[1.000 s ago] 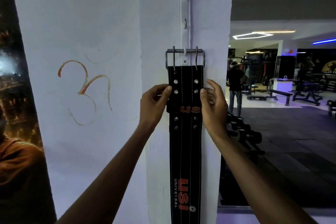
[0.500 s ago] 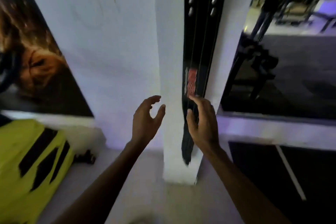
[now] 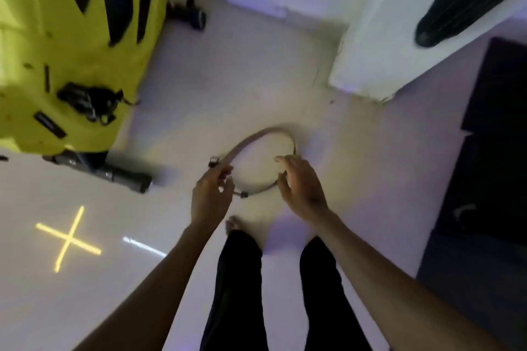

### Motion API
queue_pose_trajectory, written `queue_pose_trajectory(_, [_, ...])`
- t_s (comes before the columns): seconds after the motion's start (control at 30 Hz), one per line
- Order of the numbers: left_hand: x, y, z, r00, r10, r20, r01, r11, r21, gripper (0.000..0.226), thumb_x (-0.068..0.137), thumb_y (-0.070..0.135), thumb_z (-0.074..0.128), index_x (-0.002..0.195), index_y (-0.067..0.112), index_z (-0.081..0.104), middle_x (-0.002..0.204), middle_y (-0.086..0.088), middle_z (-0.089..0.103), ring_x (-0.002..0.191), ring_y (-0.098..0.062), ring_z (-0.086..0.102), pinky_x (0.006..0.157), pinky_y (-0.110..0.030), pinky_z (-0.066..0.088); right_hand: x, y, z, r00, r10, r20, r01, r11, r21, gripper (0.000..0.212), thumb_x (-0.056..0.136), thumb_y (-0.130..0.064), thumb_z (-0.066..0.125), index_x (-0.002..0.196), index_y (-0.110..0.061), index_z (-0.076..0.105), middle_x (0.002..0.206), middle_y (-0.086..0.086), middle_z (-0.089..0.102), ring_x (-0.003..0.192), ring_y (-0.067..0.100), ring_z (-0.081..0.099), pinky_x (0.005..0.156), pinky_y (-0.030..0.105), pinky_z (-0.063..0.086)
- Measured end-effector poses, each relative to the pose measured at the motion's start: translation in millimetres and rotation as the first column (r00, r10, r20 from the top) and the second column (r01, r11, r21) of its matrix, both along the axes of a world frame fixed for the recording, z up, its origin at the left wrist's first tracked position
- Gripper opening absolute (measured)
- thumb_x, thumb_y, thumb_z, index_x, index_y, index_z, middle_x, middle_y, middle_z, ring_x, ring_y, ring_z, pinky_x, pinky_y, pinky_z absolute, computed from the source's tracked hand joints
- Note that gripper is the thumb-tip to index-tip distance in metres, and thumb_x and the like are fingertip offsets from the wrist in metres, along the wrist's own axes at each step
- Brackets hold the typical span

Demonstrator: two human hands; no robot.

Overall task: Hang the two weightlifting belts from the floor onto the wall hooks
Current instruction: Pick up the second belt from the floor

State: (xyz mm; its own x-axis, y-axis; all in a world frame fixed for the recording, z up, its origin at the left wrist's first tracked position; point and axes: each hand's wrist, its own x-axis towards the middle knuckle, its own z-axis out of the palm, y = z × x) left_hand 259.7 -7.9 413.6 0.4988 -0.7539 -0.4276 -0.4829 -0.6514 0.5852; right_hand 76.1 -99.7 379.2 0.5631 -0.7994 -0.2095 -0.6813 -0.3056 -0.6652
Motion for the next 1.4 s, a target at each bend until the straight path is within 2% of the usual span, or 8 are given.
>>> queue_pose_trajectory(0.47, [155.4, 113.9, -437.3, 0.906, 0.409, -0.107, -0.377, 0.897, 0.232, 0.029, 0.092, 0.003, 0.054, 0.107, 0.021, 0.071, 0.098, 0.001, 0.075, 0.087, -0.021, 0.072, 0.084, -0.039, 0.06, 220.9, 91.9, -460.0, 0.882, 0.326, -0.341, -0.183, 0.902, 0.39, 0.051, 0.094, -0.035, 0.055, 0.136, -0.006, 0.049, 0.132, 0.018, 0.057, 0.123, 0.036, 0.051, 0.101, 0.044, 0.044])
queue_pose_trajectory(0.67, [172.8, 133.8, -518.5, 0.717, 0.663, -0.214, -0.603, 0.745, 0.285, 0.023, 0.098, 0.011, 0.056, 0.117, 0.014, 0.07, 0.108, -0.007, 0.074, 0.099, -0.025, 0.071, 0.094, -0.046, 0.059, 263.0, 104.5, -541.1, 0.874, 0.329, -0.357, -0.222, 0.925, 0.309, 0.054, 0.086, -0.034, 0.066, 0.133, -0.015, 0.05, 0.122, 0.013, 0.065, 0.112, 0.034, 0.062, 0.092, 0.038, 0.048])
queue_pose_trajectory(0.8, [167.4, 114.8, -479.6, 0.596, 0.729, -0.337, -0.665, 0.683, 0.301, 0.039, 0.099, 0.023, 0.061, 0.135, 0.008, 0.062, 0.124, -0.007, 0.07, 0.11, -0.02, 0.066, 0.107, -0.041, 0.051, 250.3, 103.4, -489.8, 0.912, 0.274, -0.307, -0.181, 0.937, 0.299, 0.019, 0.09, -0.025, 0.06, 0.105, -0.013, 0.061, 0.104, 0.01, 0.072, 0.097, 0.035, 0.067, 0.071, 0.033, 0.047])
queue_pose_trajectory(0.87, [161.4, 96.8, -441.2, 0.522, 0.738, -0.427, -0.663, 0.666, 0.341, 0.054, 0.097, 0.03, 0.065, 0.143, 0.005, 0.052, 0.111, 0.005, 0.067, 0.103, -0.011, 0.06, 0.104, -0.03, 0.045, 235.2, 92.6, -437.6, 0.919, 0.323, -0.226, -0.22, 0.896, 0.386, 0.018, 0.092, -0.025, 0.063, 0.105, -0.013, 0.061, 0.104, 0.006, 0.074, 0.096, 0.028, 0.069, 0.075, 0.035, 0.054])
queue_pose_trajectory(0.97, [152.4, 68.6, -378.9, 0.46, 0.706, -0.538, -0.622, 0.689, 0.372, 0.075, 0.083, 0.049, 0.073, 0.14, 0.004, 0.055, 0.131, -0.007, 0.068, 0.123, -0.018, 0.061, 0.109, -0.038, 0.045, 206.8, 71.8, -351.5, 0.93, 0.33, -0.163, -0.216, 0.846, 0.487, 0.025, 0.086, -0.014, 0.065, 0.109, -0.019, 0.059, 0.107, 0.003, 0.074, 0.101, 0.023, 0.069, 0.083, 0.036, 0.056])
queue_pose_trajectory(1.07, [138.7, 39.5, -299.9, 0.417, 0.546, -0.727, -0.561, 0.784, 0.267, 0.04, 0.095, 0.024, 0.068, 0.131, 0.007, 0.063, 0.104, -0.002, 0.074, 0.093, -0.007, 0.071, 0.085, -0.027, 0.058, 174.5, 41.2, -268.5, 0.968, 0.218, -0.122, -0.115, 0.823, 0.556, 0.037, 0.076, -0.013, 0.063, 0.107, -0.032, 0.055, 0.104, 0.0, 0.073, 0.099, 0.022, 0.07, 0.085, 0.049, 0.058])
queue_pose_trajectory(1.2, [116.5, 2.1, -192.9, 0.547, 0.314, -0.776, -0.473, 0.881, 0.023, 0.05, 0.095, 0.006, 0.066, 0.143, 0.011, 0.053, 0.1, -0.005, 0.073, 0.082, -0.006, 0.072, 0.077, -0.026, 0.063, 137.8, 9.2, -154.2, 0.996, 0.071, -0.045, -0.034, 0.829, 0.559, 0.051, 0.082, -0.009, 0.069, 0.128, -0.026, 0.053, 0.114, 0.005, 0.071, 0.108, 0.021, 0.067, 0.095, 0.05, 0.054])
queue_pose_trajectory(1.4, [72.2, -41.7, -29.8, 0.782, 0.045, -0.622, -0.257, 0.932, -0.255, 0.051, 0.08, 0.01, 0.083, 0.126, 0.024, 0.067, 0.124, -0.006, 0.056, 0.102, -0.017, 0.063, 0.082, -0.019, 0.057, 79.1, -5.3, 8.2, 0.966, -0.209, 0.153, 0.097, 0.839, 0.535, 0.045, 0.088, -0.06, 0.054, 0.124, -0.033, 0.057, 0.12, 0.007, 0.07, 0.111, 0.023, 0.068, 0.098, 0.051, 0.053])
